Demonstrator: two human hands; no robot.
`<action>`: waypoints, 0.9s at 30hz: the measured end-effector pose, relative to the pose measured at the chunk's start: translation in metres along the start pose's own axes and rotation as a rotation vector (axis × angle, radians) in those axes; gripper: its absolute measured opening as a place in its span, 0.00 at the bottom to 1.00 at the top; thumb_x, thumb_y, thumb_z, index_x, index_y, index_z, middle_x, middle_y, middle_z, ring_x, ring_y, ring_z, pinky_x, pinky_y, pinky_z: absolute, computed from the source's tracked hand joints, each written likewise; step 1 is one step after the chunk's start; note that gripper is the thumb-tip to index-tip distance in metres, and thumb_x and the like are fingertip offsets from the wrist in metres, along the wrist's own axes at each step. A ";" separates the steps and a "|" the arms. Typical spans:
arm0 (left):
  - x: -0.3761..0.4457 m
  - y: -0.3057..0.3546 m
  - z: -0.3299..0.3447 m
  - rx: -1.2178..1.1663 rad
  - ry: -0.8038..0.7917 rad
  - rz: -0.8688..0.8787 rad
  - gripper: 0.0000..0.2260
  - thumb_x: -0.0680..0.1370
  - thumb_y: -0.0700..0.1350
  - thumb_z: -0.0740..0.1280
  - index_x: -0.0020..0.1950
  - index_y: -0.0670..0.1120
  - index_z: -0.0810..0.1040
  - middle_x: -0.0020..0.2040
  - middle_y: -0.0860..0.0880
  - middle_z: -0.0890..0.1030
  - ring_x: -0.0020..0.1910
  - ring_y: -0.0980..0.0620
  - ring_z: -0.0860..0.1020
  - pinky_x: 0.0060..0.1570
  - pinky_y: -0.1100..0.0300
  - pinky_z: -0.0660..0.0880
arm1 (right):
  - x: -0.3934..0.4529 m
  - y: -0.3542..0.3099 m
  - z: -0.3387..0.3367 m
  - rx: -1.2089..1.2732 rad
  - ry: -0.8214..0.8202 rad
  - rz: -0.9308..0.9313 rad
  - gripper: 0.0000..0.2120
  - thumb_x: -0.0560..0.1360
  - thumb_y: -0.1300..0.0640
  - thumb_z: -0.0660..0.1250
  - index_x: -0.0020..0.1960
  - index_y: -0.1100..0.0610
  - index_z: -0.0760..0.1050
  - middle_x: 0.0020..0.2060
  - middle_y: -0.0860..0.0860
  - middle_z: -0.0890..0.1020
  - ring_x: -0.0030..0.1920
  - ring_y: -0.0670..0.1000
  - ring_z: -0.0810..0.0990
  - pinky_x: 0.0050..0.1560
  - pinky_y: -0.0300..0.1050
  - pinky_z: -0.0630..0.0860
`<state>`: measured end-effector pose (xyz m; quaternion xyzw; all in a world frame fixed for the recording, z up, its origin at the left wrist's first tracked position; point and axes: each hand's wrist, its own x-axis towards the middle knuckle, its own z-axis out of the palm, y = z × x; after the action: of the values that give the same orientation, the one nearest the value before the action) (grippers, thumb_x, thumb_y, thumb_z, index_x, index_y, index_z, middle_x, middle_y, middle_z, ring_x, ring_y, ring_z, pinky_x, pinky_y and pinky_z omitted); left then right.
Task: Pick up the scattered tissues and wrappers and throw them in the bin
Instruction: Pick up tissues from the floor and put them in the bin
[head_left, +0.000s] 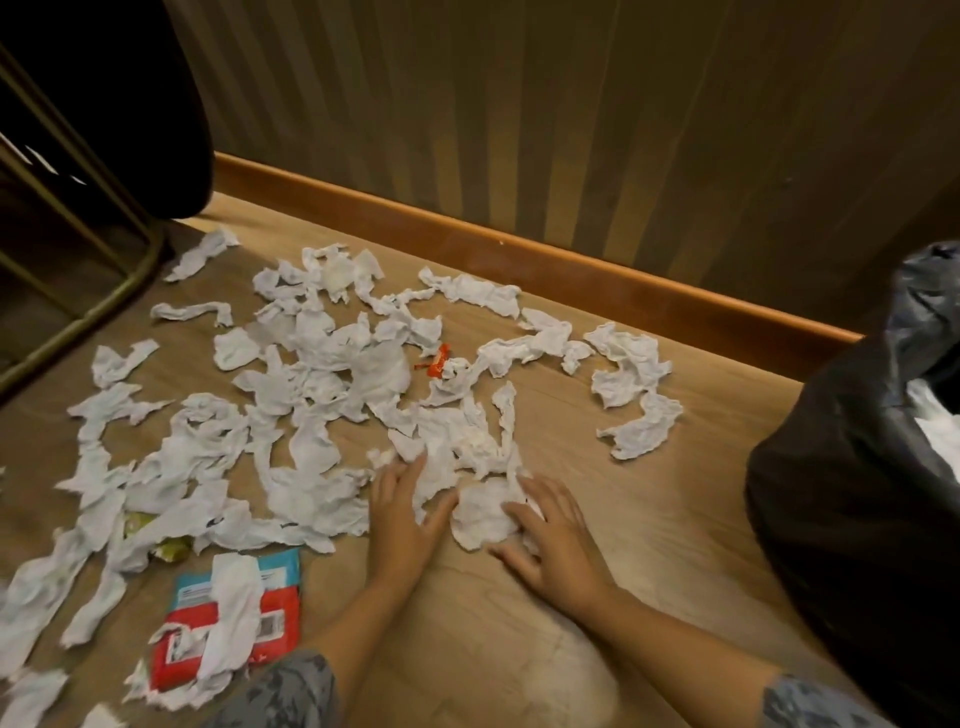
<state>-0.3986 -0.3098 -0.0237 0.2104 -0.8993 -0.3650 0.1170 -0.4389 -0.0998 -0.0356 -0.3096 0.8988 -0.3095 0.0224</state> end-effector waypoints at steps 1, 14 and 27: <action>-0.010 0.002 0.003 0.005 0.041 0.041 0.21 0.73 0.52 0.73 0.65 0.50 0.77 0.59 0.49 0.74 0.61 0.55 0.67 0.62 0.59 0.68 | -0.005 0.001 0.001 0.003 0.026 -0.066 0.18 0.76 0.39 0.66 0.57 0.52 0.77 0.65 0.52 0.74 0.68 0.54 0.68 0.66 0.57 0.70; -0.052 0.046 -0.020 -0.291 0.219 0.109 0.05 0.66 0.39 0.65 0.39 0.45 0.73 0.40 0.49 0.73 0.41 0.58 0.74 0.43 0.67 0.72 | 0.026 -0.006 -0.049 0.222 0.161 -0.013 0.07 0.70 0.63 0.59 0.45 0.59 0.74 0.47 0.50 0.74 0.48 0.46 0.72 0.51 0.29 0.66; -0.016 -0.014 -0.037 0.229 0.183 -0.397 0.19 0.77 0.58 0.66 0.67 0.56 0.74 0.79 0.48 0.54 0.78 0.46 0.40 0.73 0.45 0.34 | 0.107 -0.021 0.013 -0.004 -0.164 0.172 0.20 0.81 0.43 0.56 0.69 0.49 0.71 0.78 0.50 0.57 0.78 0.56 0.46 0.74 0.61 0.35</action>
<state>-0.3671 -0.3339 -0.0077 0.4272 -0.8615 -0.2560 0.0990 -0.5108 -0.1809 -0.0184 -0.2560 0.9177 -0.2784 0.1219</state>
